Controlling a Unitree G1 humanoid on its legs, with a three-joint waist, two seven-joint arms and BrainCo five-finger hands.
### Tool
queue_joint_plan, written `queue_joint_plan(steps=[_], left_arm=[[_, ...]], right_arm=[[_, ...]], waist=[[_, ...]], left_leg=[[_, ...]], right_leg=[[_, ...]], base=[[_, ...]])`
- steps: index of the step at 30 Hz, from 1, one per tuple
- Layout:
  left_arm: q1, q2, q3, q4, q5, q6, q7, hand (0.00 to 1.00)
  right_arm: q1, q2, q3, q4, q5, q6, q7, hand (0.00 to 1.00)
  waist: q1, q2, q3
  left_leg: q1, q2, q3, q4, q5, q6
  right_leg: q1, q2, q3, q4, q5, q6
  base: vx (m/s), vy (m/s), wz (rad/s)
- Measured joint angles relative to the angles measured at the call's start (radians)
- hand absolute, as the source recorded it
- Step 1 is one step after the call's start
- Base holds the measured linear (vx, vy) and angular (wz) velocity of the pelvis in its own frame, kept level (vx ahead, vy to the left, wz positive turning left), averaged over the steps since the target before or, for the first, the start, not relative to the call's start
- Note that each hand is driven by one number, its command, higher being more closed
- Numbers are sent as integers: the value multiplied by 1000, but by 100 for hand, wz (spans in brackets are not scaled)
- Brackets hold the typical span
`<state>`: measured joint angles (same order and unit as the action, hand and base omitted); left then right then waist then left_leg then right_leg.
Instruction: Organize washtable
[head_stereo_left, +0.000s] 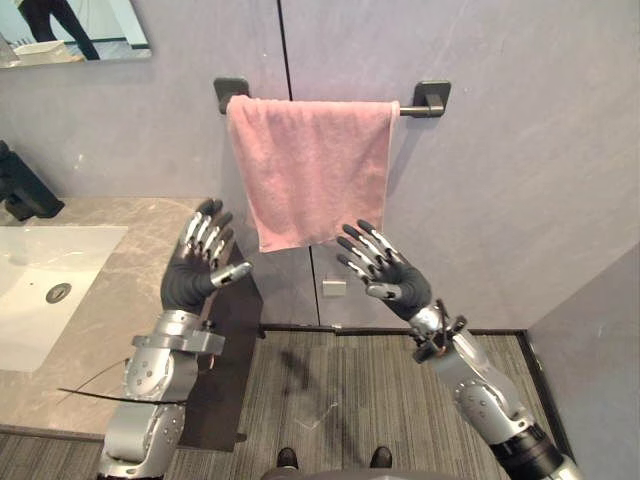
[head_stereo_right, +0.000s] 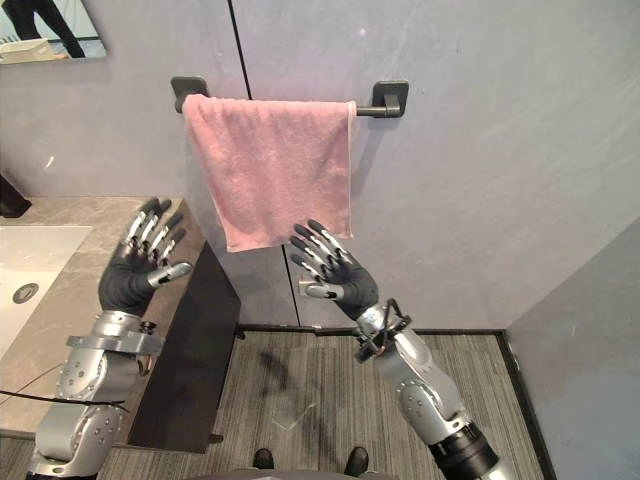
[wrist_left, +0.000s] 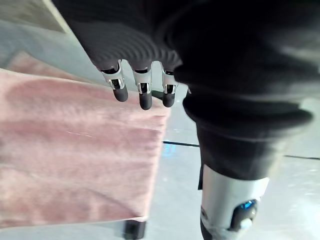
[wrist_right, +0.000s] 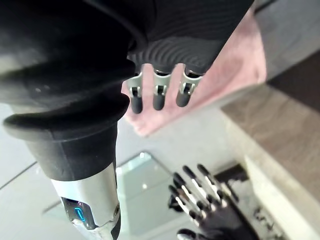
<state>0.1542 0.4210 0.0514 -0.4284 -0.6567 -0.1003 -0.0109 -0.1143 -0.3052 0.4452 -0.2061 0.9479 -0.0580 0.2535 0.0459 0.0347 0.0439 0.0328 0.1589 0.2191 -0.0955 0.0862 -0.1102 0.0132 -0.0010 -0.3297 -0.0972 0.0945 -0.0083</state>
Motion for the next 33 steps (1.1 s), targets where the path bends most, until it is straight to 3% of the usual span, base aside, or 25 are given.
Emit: queue_joint_plan(steps=[3, 7, 13, 22, 28, 33], left_arm=[[-51, 16, -13, 15, -100, -7, 14, 0], [-198, 15, -76, 170, -121, -21, 16, 0], [-403, 14, -135, 371, -76, -21, 47, 0], [-802, 24, -261, 650, -71, -26, 55, 0], [-1048, 34, -285, 819, -4, -42, 85, 0], [-1099, 38, -284, 872, 50, -55, 128, 0]], right_arm=[[-62, 49, 108, 30, 63, -8, -36, 0], [-164, 98, 157, 157, 62, 2, -59, 0], [-337, 123, 7, 330, 20, -10, -160, 0], [-766, 36, -203, 560, 6, -73, -270, 0], [-918, 13, -256, 633, 26, -124, -318, 0], [-923, 26, -268, 634, 28, -143, -340, 0]], waist=[[0, 0, -1], [-1, -1, -2], [-2, -5, 5], [5, -14, 165], [18, -11, 235], [22, -12, 255]], left_leg=[[1, 0, 0, -5, 0, 0], [7, -2, -2, -5, 5, -1], [-73, -3, -24, -3, 25, 0], [-244, 0, -34, 2, 77, 7], [-296, -2, -29, 8, 93, 9], [-315, -4, -30, 12, 93, 9]], right_leg=[[1, 0, 0, 0, 0, 1], [7, -2, -2, 0, 2, 4], [-69, -3, -10, 0, 24, -9], [-244, -2, -23, 25, 70, -41], [-327, -17, -18, 93, 49, -46], [-384, -35, -20, 187, 2, -49]], base=[[4, 34, 1], [6, 26, 0], [3, 25, 4], [-44, 48, 1], [0, 68, -5], [16, 46, 3]])
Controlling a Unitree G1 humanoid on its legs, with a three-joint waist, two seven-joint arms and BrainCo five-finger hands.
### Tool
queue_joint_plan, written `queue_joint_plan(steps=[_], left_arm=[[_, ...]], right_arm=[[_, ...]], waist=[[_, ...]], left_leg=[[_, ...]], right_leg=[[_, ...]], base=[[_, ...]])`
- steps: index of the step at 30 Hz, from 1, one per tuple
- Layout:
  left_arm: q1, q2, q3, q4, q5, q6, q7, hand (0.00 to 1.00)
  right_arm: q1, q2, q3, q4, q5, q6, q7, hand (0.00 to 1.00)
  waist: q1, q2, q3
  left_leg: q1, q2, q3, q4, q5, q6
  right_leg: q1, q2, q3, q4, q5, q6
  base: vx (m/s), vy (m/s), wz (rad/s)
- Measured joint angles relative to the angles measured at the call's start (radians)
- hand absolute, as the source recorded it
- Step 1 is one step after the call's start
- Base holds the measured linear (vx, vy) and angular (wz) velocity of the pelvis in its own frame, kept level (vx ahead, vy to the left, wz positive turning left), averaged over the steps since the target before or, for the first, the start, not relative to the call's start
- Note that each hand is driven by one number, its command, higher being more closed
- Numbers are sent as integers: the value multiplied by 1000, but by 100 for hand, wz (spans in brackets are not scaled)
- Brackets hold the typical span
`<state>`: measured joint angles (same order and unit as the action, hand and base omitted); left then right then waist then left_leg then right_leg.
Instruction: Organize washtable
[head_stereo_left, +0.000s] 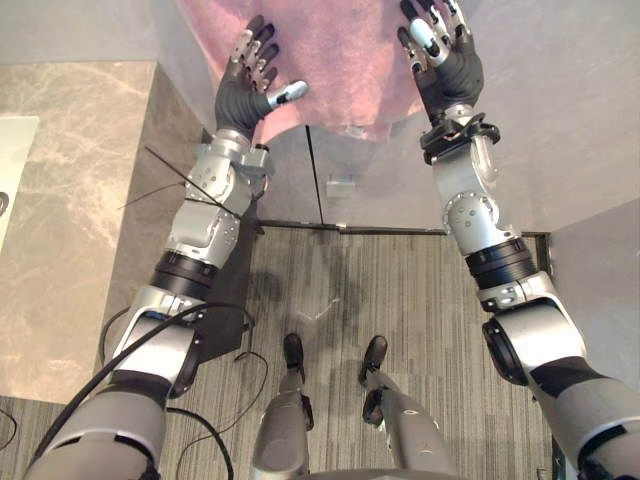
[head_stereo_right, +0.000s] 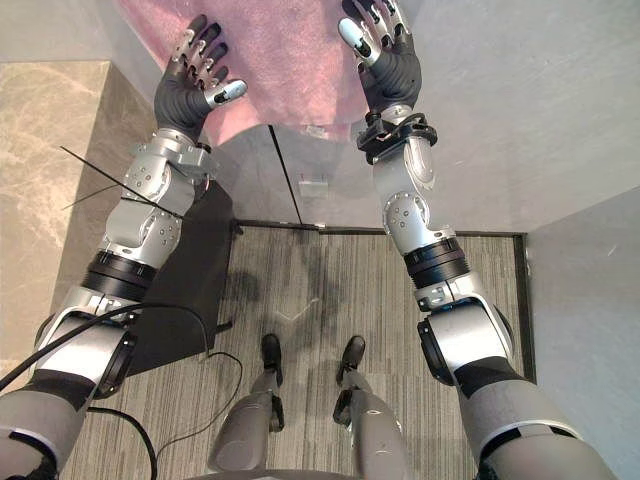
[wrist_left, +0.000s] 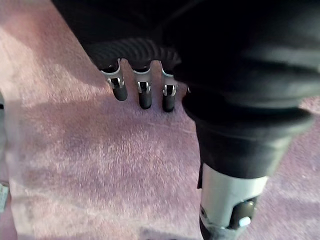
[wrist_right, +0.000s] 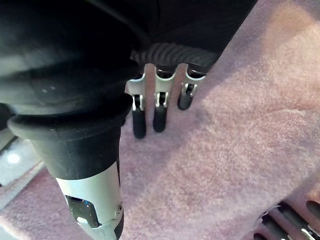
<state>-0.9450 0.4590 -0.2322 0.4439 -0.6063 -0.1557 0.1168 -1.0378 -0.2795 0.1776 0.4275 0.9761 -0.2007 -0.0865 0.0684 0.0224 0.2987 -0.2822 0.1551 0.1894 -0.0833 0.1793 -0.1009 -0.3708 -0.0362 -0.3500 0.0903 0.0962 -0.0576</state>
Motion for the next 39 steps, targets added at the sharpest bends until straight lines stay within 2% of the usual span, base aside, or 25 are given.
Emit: queue_joint_plan(steps=[5, 7, 12, 16, 17, 19, 21, 23, 25, 27, 30, 33, 35, 36, 37, 38, 39], left_arm=[[-40, 18, 13, 61, 28, -9, 43, 0], [-44, 22, 53, 80, 29, -8, 57, 0], [-42, 28, 92, 82, 28, -8, 63, 0], [70, 28, 99, 70, 27, -8, 45, 0], [148, 28, 115, 49, 28, -8, 30, 0], [285, 20, 128, 35, 31, -6, -6, 0], [440, -8, 158, 28, 55, 2, -37, 0], [631, -75, 211, 11, 94, 18, -75, 0], [786, -127, 235, 12, 124, 27, -105, 0], [956, -214, 269, 66, 160, 41, -141, 0], [1089, -329, 355, 188, 179, 42, -159, 0], [1116, -386, 443, 325, 179, 41, -154, 0], [1163, -427, 516, 420, 189, 41, -133, 0], [1199, -440, 542, 449, 196, 42, -125, 0], [1224, -452, 582, 479, 213, 45, -114, 0], [1249, -477, 634, 483, 217, 47, -114, 0], [1261, -495, 655, 484, 214, 49, -114, 0]], right_arm=[[-7, 8, -11, 0, 3, -20, -8, 0], [-8, 18, -16, 0, 7, -24, -20, 0], [-4, 18, -24, 2, 6, -29, -22, 0], [125, 15, -21, 2, 1, -23, -7, 0], [194, 11, -16, 2, -10, -11, 5, 0], [331, -13, -9, 2, -52, 28, 44, 0], [488, -31, -8, 1, -100, 64, 83, 0], [683, -39, -24, -1, -182, 109, 135, 0], [833, -19, -51, 4, -244, 142, 174, 0], [984, 39, -122, 66, -325, 149, 201, 0], [1099, 92, -187, 181, -416, 152, 208, 0], [1131, 120, -221, 283, -438, 145, 197, 0], [1161, 131, -221, 348, -469, 140, 185, 0], [1179, 141, -225, 357, -490, 139, 175, 0], [1191, 182, -266, 379, -520, 131, 171, 0], [1204, 207, -300, 403, -545, 130, 164, 0], [1214, 211, -308, 410, -559, 130, 157, 0]], waist=[[0, 0, 10], [-4, -1, 16], [-3, -2, 30], [-11, -2, 30], [-25, -2, 30], [-30, -3, 30], [-31, -4, 29], [-35, -5, 24], [-46, -10, -7], [-56, -13, -57], [-55, -10, -97], [-55, -2, -115], [-46, 5, -144], [-46, 9, -166], [-50, -17, -172], [-27, -38, -172], [-22, -38, -175]], left_leg=[[-14, -4, -1, 0, 2, 3], [-16, -4, -1, 0, 5, 6], [-10, -7, -3, -1, 7, 7], [28, -17, -3, -6, 7, 8], [42, -19, -3, -8, 4, 12], [72, -21, 1, -8, -8, 16], [112, -20, 7, -7, -25, 15], [159, -18, 9, -1, -47, 11], [176, -14, 9, 9, -64, 9], [200, -11, 5, 31, -90, 4], [224, -9, -22, 52, -111, 0], [201, -11, -83, 64, -110, -2], [173, -3, -110, 73, -109, -3], [170, 7, -89, 46, -132, 0], [162, 23, 13, 141, -176, 29], [143, 55, 79, 409, -211, 63], [153, 76, 91, 510, -227, 56]], right_leg=[[-39, -16, 0, 62, -29, 1], [-41, -17, -1, 66, -30, 2], [-40, -21, -1, 76, -33, 3], [-12, -32, 2, 91, -48, 10], [3, -34, 2, 90, -53, 18], [34, -34, 7, 82, -57, 23], [74, -29, 17, 67, -60, 28], [132, -23, 22, 44, -65, 36], [162, -18, 19, 27, -71, 44], [208, -13, 15, 7, -77, 50], [275, -14, -16, -7, -99, 61], [274, -28, -84, 28, -132, 60], [241, -42, -130, 109, -168, 38], [238, -50, -152, 98, -169, 30], [247, -77, -175, 72, -157, 11], [252, -104, -169, 88, -158, 7], [264, -108, -166, 86, -158, 7]], base=[[-4, 5, 1], [0, 0, 0], [0, 0, 0], [22, 8, 2], [47, 17, 7], [58, 20, -4], [72, 16, -13], [97, 16, -6], [91, 8, 3], [111, 2, 3], [74, 14, 32], [-3, 6, 68], [-31, -45, 55], [-20, -59, 56], [2, -53, 34], [31, -52, 22], [0, -50, 9]])
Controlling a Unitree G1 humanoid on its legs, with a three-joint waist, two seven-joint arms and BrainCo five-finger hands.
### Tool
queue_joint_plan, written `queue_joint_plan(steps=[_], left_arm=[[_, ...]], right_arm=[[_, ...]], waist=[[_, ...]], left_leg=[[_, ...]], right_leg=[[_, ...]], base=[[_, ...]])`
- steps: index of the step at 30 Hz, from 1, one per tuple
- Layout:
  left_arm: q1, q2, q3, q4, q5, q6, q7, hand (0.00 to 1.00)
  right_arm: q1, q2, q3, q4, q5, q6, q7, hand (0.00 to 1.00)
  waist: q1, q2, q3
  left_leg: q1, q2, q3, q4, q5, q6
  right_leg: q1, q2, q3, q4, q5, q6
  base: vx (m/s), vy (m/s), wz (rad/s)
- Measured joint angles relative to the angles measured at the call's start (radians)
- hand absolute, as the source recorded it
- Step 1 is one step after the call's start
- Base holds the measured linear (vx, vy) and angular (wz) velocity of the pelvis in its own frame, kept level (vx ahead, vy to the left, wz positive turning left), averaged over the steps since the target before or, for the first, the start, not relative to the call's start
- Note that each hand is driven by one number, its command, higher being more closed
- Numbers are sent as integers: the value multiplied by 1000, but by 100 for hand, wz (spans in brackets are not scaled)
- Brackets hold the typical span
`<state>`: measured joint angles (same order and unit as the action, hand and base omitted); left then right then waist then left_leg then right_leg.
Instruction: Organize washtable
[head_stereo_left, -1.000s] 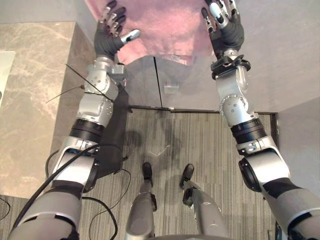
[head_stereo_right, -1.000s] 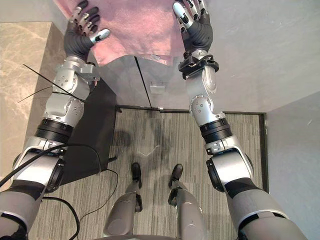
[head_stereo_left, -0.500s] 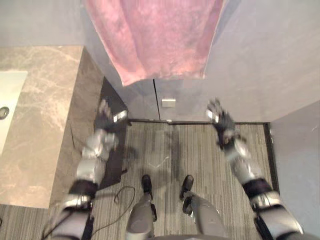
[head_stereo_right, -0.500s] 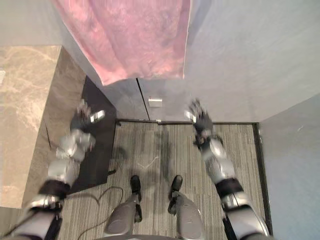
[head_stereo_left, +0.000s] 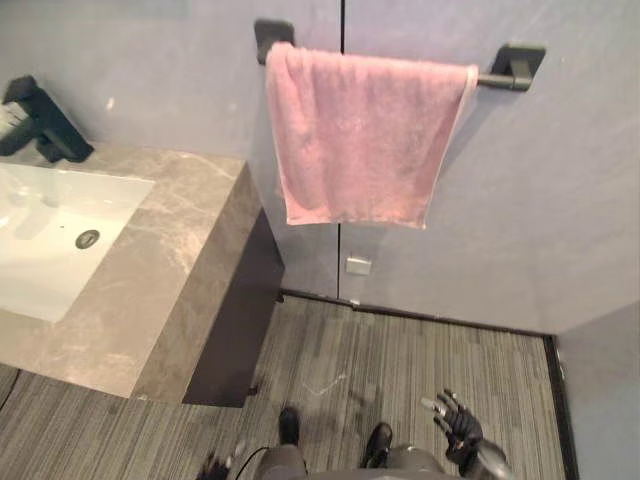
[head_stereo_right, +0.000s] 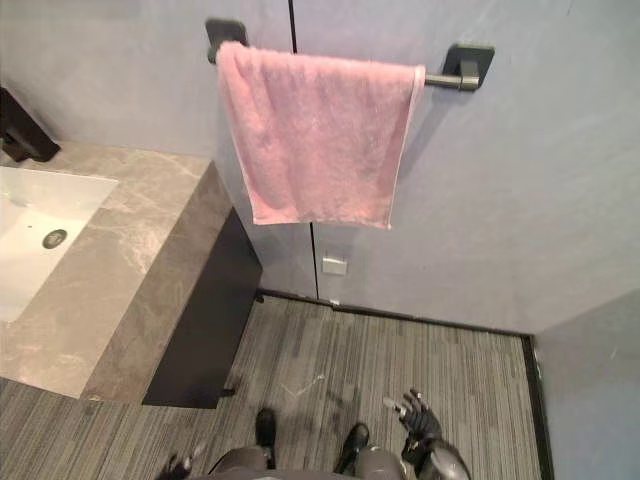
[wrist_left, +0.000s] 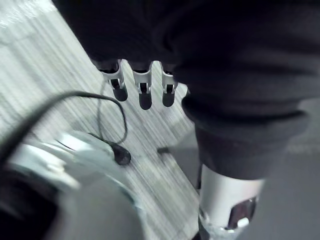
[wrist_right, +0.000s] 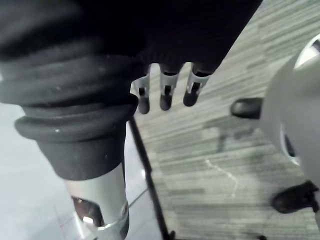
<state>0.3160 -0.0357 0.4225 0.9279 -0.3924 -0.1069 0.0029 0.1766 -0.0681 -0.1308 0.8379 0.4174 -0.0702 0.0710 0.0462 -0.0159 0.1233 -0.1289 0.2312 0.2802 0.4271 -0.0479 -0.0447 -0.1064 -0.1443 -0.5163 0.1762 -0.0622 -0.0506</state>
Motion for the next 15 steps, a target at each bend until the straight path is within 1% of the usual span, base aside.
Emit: queue_joint_plan(steps=[1, 2, 3, 4, 5, 6, 7, 8, 9, 10, 11, 12, 13, 14, 15], left_arm=[[17, -10, 30, 29, 0, 3, -2, 0], [18, -11, 54, 52, -1, 6, -2, 0], [15, -11, 63, 57, -1, 7, -1, 0], [6, -12, 72, 57, -1, 7, -1, 0], [-4, -13, 72, 56, 1, 6, -1, 0], [-11, -13, 71, 55, 2, 6, 0, 0], [-31, -8, 58, 47, 2, 4, 4, 0], [-50, -4, 28, 26, 3, -2, 5, 0], [-64, -1, 1, 24, 2, -4, 5, 0], [-93, 5, -70, 16, 3, -7, 5, 0], [-107, 6, -109, 5, 3, -7, 5, 0], [-129, 8, -183, -27, 10, -9, 4, 0], [-142, 12, -231, -52, 13, -14, 3, 0], [-143, 15, -271, -89, 20, -26, 1, 0], [-140, 25, -296, -103, 33, -36, 1, 0]], right_arm=[[28, 1, -22, 12, -18, 0, -6, 0], [31, -1, -44, 51, -34, 1, -10, 0], [30, -3, -57, 68, -36, 2, -11, 0], [24, -4, -69, 95, -37, 2, -12, 0], [15, -17, -89, 113, -47, 2, -17, 0], [7, -20, -97, 122, -57, 2, -22, 0], [-4, -17, -105, 141, -72, 2, -28, 0], [-15, -19, -105, 160, -75, 2, -28, 0], [-19, -20, -105, 166, -75, 2, -29, 0], [-29, -23, -107, 172, -75, 2, -42, 0], [-34, -31, -107, 176, -75, 3, -50, 0], [-37, -33, -106, 177, -76, 5, -58, 0], [-40, -30, -101, 176, -77, 8, -68, 0], [-46, -23, -94, 172, -77, 11, -72, 0], [-46, -10, -90, 157, -75, 12, -72, 0]], waist=[[-1, 9, -7], [-7, 26, -21], [-7, 32, -28], [-10, 40, -34], [-17, 48, -42], [-29, 55, -47], [-40, 53, -55], [-45, 46, -58], [-48, 48, -58], [-60, 60, -49], [-63, 61, -44], [-62, 52, -36], [-61, 48, -19], [-60, 23, -13], [-57, 21, -3]], left_leg=[[38, 42, 0, 121, -17, -22], [95, 71, -6, 159, -16, -27], [120, 79, -7, 159, -15, -29], [169, 83, -8, 127, 11, -70], [212, 77, -18, 54, 60, -122], [230, 66, -32, -4, 52, -151], [250, 47, -47, -90, 12, -184], [255, 45, -47, -155, -33, -185], [261, 45, -44, -183, -58, -179], [278, 40, -30, -243, -102, -175], [286, 31, -29, -270, -118, -172], [298, -1, -28, -306, -133, -167], [306, -33, -30, -321, -133, -165], [310, -68, -29, -328, -139, -155], [309, -89, -31, -320, -149, -135]], right_leg=[[23, 2, -8, -12, 2, 3], [33, 7, -17, -25, 3, 7], [33, 8, -20, -29, 5, 8], [25, 7, -25, -35, 20, 10], [7, 9, -34, -34, 36, 16], [-5, 12, -41, -30, 46, 18], [-26, 3, -58, -26, 74, 25], [-48, -5, -79, -22, 92, 29], [-58, -9, -91, -14, 97, 29], [-72, -28, -117, 18, 99, 30], [-80, -43, -121, 40, 100, 31], [-92, -85, -121, 74, 107, 41], [-93, -114, -113, 85, 116, 55], [-92, -149, -93, 83, 139, 73], [-91, -159, -40, 71, 162, 95]], base=[[-25, 36, 23], [-36, 85, 30], [-59, 185, 24], [-84, 210, 23], [-84, 218, 28], [-94, 209, 38], [-113, 234, 43], [-125, 253, 42], [-142, 292, 53], [-126, 261, 51], [-193, 341, 59], [-184, 270, 44], [-309, 326, 40], [-271, 226, 25], [-330, 233, 14]])
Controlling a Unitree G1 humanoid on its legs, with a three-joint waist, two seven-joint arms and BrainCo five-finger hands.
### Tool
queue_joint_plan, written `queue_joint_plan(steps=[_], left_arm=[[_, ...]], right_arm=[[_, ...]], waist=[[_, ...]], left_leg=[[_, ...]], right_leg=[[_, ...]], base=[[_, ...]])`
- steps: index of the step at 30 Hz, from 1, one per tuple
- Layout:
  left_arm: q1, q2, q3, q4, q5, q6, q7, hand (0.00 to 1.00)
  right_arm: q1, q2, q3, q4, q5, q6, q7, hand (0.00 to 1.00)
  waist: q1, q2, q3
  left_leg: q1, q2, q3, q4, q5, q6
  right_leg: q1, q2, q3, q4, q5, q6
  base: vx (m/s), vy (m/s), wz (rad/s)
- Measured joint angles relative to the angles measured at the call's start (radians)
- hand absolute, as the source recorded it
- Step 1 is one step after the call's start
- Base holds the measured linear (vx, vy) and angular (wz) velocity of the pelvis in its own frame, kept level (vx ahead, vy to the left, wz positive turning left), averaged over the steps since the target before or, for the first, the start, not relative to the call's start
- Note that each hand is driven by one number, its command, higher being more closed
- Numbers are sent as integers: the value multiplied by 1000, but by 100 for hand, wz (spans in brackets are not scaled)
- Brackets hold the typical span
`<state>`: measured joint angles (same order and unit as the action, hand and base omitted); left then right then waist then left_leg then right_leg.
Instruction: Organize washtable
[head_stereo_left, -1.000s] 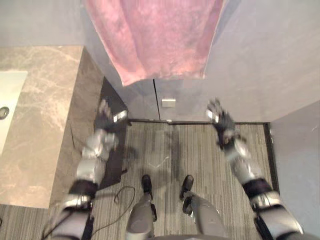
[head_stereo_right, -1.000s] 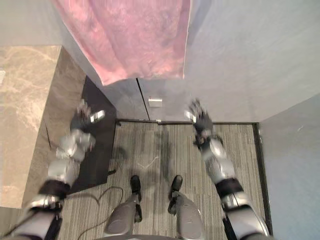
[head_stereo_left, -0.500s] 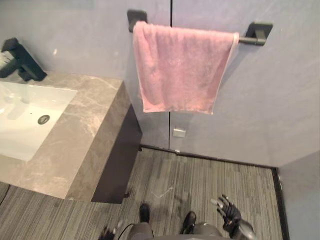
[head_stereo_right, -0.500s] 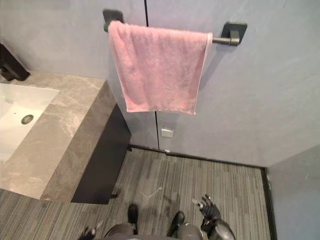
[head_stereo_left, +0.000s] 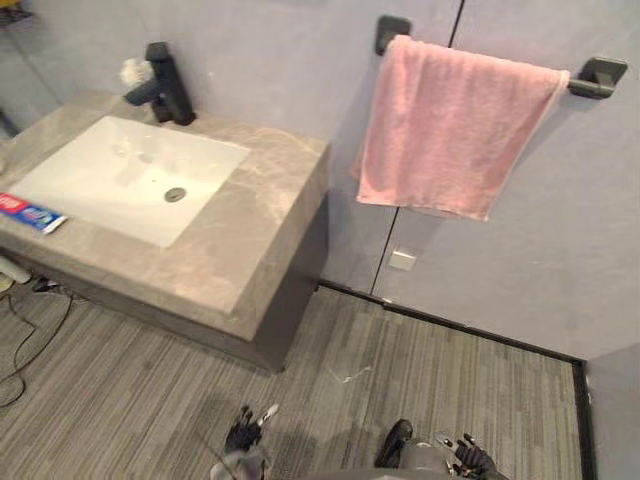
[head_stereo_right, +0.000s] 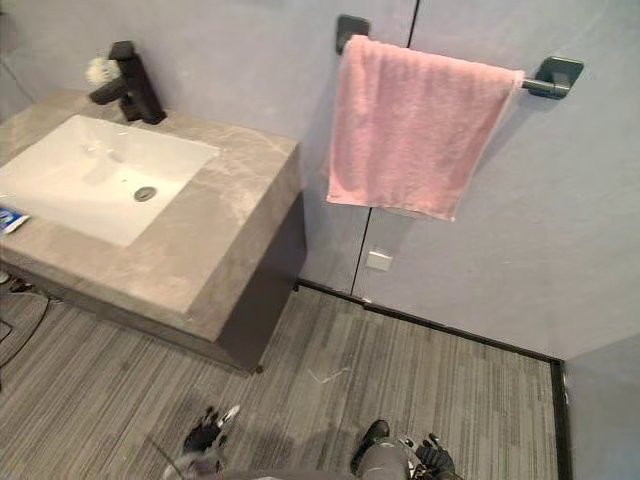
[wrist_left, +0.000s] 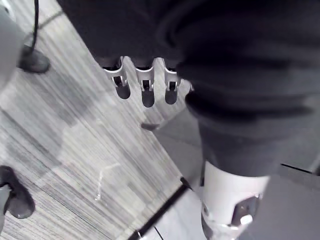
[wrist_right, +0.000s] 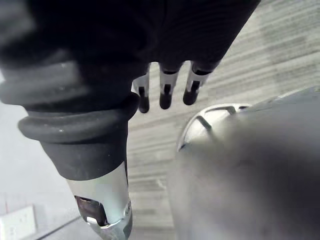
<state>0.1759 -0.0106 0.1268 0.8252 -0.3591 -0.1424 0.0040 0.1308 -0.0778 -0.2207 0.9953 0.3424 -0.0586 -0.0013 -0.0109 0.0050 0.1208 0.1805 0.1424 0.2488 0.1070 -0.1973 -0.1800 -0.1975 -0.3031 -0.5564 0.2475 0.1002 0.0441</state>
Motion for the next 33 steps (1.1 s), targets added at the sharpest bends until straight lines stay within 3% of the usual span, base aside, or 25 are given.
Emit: queue_joint_plan(steps=[2, 3, 5, 7, 9, 10, 12, 13, 14, 15, 16, 17, 18, 20, 21, 22, 23, 25, 27, 28, 29, 30, 31, 32, 33], left_arm=[[2, 15, -11, 0, 15, -1, 2, 0], [11, 18, 1, -6, 18, -1, 3, 0], [28, 25, 31, -16, 19, -7, 15, 0], [49, 25, 56, -16, 21, -12, 19, 0], [69, 20, 93, -9, 23, -12, 24, 0], [75, -19, 176, -24, 30, -20, 68, 0], [88, -28, 237, 8, 29, -17, 91, 0], [102, -27, 238, 8, 30, -17, 93, 0], [102, -10, 211, -30, 42, -16, 90, 0], [92, -4, 204, -75, 56, -19, 89, 0], [83, -4, 205, -81, 72, -24, 91, 0], [51, -7, 225, -64, 100, -19, 101, 0], [34, -21, 242, -49, 118, -16, 115, 0], [41, -30, 248, -29, 136, -17, 131, 0], [38, -23, 255, -1, 141, -15, 133, 0], [29, -3, 248, 17, 168, -15, 134, 0], [29, 5, 234, 22, 182, -16, 135, 0], [24, 24, 219, 50, 216, -14, 137, 0], [22, 17, 215, 68, 228, -10, 134, 0], [19, 13, 194, 89, 248, -8, 133, 0], [21, 22, 184, 99, 263, -7, 131, 0], [45, 40, 161, 90, 289, -11, 133, 0], [61, 50, 159, 114, 304, 0, 133, 0], [66, 52, 159, 124, 307, 9, 133, 0], [60, 40, 146, 132, 326, 14, 127, 0]], right_arm=[[1, 8, 7, -21, 1, -1, 1, 0], [5, 15, 11, -41, 1, -1, 1, 0], [47, 37, 11, -112, 1, -2, 3, 0], [67, 48, 12, -120, 3, -4, 5, 0], [74, 54, 14, -120, 11, -8, 5, 0], [-10, 28, 32, -120, 60, -46, -17, 0], [-21, 38, 34, -120, 59, -52, -20, 0], [-26, 43, 33, -120, 59, -54, -21, 0], [-29, 52, 22, -117, 59, -54, -23, 0], [-22, 75, -17, -104, 53, -53, -23, 0], [-24, 89, -46, -97, 49, -50, -26, 0], [-4, 96, -63, -109, 41, -50, -40, 0], [15, 102, -62, -101, 36, -48, -42, 0], [7, 103, -86, -64, 29, -46, -42, 0], [-13, 94, -113, -19, 28, -46, -43, 0], [-29, 99, -133, 27, 28, -40, -44, 0], [-34, 99, -136, 41, 23, -38, -44, 0], [-53, 87, -166, 76, -1, -28, -48, 0], [-55, 62, -166, 84, -30, -20, -52, 0], [-53, 45, -174, 86, -51, -21, -53, 0], [-42, 51, -195, 75, -73, -28, -58, 0], [-39, 29, -192, 44, -83, -51, -49, 0], [-41, 17, -203, 34, -98, -47, -43, 0], [-38, 22, -205, 38, -106, -39, -41, 0], [-24, 40, -209, 41, -110, -29, -41, 0]], waist=[[2, -20, 1], [8, -10, 5], [14, -25, 8], [27, -47, 7], [32, -71, 0], [102, -21, -2], [116, -36, 0], [132, -49, 3], [123, -62, -6], [90, -80, -3], [76, -69, -2], [61, -56, 14], [53, -47, 16], [60, -31, 10], [50, -16, 8], [32, -49, -7], [31, -52, -11], [31, -47, -10], [25, -12, 14], [20, -4, 36], [5, -27, 30], [-10, 1, 43], [0, 34, 56], [10, 23, 54], [-4, 15, 48]], left_leg=[[-25, -15, 2, 39, -19, 39], [-54, -11, 4, 58, -20, 54], [-125, -8, -80, 94, -28, 77], [-189, -33, -192, 146, -28, 77], [-267, -71, -290, 199, -24, 69], [-539, -58, -367, 162, 181, 75], [-531, -45, -326, 153, 198, 76], [-528, -47, -301, 144, 239, 69], [-533, -80, -303, 28, 361, 79], [-546, -54, -170, 115, 306, 112], [-564, -13, -42, 256, 204, 226], [-539, 64, 98, 380, 123, 284], [-507, 109, 133, 418, 78, 238], [-486, 138, 138, 433, 30, 217], [-473, 85, 100, 371, 35, 175], [-462, 12, 84, 279, 85, 186], [-461, -15, 75, 240, 107, 192], [-461, -72, 46, 190, 132, 202], [-445, -120, 26, 184, 93, 238], [-397, -171, 21, 106, 83, 231], [-334, -225, 20, 68, 40, 185], [-358, -165, 5, 372, -65, 217], [-296, -126, -32, 388, -170, 232], [-269, -136, -26, 359, -171, 230], [-259, -145, -39, 319, -166, 237]], right_leg=[[-13, 4, 117, -5, 57, 12], [-38, 13, 204, 14, 55, 22], [-67, 81, 417, 314, -207, 101], [-16, 148, 538, 390, -370, 134], [37, 169, 647, 341, -458, 119], [-59, 181, 432, 277, -465, -3], [-37, 183, 396, 273, -462, -7], [-26, 188, 387, 275, -461, -10], [-15, 175, 356, 235, -448, -29], [18, 119, 248, 189, -423, -21], [42, 109, 193, 187, -417, -17], [107, 99, 95, 188, -410, -21], [144, 90, 42, 214, -410, -21], [188, 81, 13, 216, -413, -17], [209, 70, -13, 191, -406, 12], [215, 44, -19, 129, -377, 50], [218, 37, -19, 101, -358, 62], [238, 18, -24, 60, -300, 85], [232, -36, -21, 152, -294, 91], [203, -100, -7, 281, -270, 0], [139, -178, 40, 382, -244, -128], [57, -158, 166, 582, -255, -114], [-2, -74, 254, 700, -329, -32], [-28, -42, 272, 705, -365, -7], [-79, 20, 240, 670, -421, -9]], base=[[-268, 166, 11], [-311, 83, 37], [-267, -51, 103], [-169, -198, 153], [-336, -379, 296], [-475, -440, 399], [-262, -224, 199], [-84, -68, 65], [-85, -23, 148], [-78, 10, 186], [-54, 44, 227], [-59, 54, 213], [-41, 71, 185], [8, 189, 98], [62, 284, 112], [49, 255, 107], [53, 251, 94], [-8, 279, 59], [-84, 286, 48], [-79, 275, 51], [53, 337, 46], [279, 246, -1], [271, 159, -40], [184, 32, -37], [36, 0, 1]])
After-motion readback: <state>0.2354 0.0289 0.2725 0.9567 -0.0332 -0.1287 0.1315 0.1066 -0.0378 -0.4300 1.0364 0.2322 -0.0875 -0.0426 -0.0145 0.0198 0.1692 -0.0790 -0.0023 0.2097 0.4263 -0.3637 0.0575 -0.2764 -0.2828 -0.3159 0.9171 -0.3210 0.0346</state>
